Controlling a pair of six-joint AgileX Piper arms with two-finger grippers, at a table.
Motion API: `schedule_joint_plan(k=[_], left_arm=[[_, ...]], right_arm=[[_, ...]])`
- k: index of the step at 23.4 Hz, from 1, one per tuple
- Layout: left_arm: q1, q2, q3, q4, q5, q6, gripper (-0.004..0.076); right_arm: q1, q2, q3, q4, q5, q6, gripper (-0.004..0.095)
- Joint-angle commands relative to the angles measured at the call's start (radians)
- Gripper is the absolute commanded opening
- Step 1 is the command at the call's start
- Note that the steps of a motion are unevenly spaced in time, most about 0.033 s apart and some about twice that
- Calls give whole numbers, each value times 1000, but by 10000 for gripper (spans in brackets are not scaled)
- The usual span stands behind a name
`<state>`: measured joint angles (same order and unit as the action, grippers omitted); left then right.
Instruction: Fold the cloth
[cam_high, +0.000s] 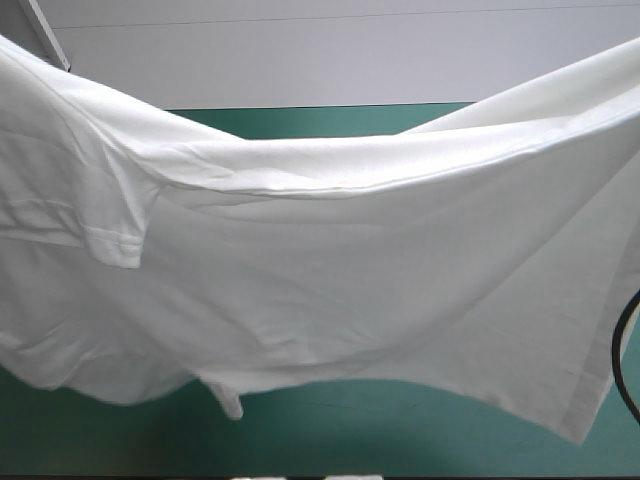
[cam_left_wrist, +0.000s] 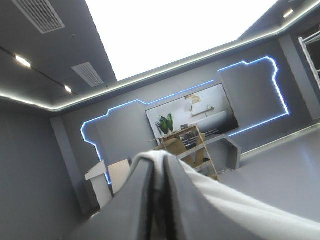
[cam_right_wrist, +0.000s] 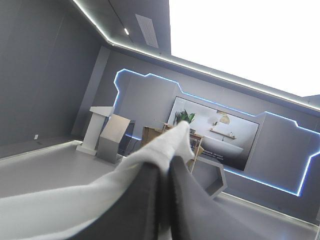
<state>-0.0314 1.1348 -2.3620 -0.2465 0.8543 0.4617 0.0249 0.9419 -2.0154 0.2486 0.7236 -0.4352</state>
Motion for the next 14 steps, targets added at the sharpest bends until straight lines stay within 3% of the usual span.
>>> schedule_joint_plan(k=[1, 7, 14], left_arm=[[-4, 42, -21, 51, -60, -33, 19], [-4, 175, 77, 52, -43, -73, 19], [-4, 468, 187, 52, -20, -88, 19]], right_arm=[[0, 22, -17, -6, -41, -13, -13], [0, 163, 0, -6, 35, 2, -13], [0, 509, 141, 6, 32, 21, -13]])
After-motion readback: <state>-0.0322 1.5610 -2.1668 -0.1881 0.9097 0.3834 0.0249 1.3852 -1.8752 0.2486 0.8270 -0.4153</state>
